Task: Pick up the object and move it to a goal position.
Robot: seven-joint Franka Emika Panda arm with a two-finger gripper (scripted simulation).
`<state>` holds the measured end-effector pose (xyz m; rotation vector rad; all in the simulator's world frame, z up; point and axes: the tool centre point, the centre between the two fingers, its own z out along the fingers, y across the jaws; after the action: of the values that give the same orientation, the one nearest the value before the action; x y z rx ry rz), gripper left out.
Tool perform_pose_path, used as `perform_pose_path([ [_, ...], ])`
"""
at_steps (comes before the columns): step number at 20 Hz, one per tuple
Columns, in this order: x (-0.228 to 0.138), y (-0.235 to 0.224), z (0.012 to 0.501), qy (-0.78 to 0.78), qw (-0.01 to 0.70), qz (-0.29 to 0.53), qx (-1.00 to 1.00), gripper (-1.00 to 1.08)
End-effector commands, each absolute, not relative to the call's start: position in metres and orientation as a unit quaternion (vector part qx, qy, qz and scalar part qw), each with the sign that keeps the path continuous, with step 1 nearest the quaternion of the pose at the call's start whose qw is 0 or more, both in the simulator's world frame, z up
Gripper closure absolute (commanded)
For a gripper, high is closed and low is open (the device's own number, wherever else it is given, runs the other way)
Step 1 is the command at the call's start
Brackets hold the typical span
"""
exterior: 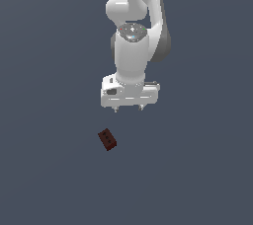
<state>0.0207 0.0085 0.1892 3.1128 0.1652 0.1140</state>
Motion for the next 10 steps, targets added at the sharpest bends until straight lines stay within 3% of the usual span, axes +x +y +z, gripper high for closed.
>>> perform_pose_path([
  [1, 0.024, 0.005, 0.185, 0.064, 0.012, 0.034, 0.997, -0.92],
  [10, 0.046, -0.019, 0.158, 0.135, 0.013, 0.023, 0.991, -0.92],
])
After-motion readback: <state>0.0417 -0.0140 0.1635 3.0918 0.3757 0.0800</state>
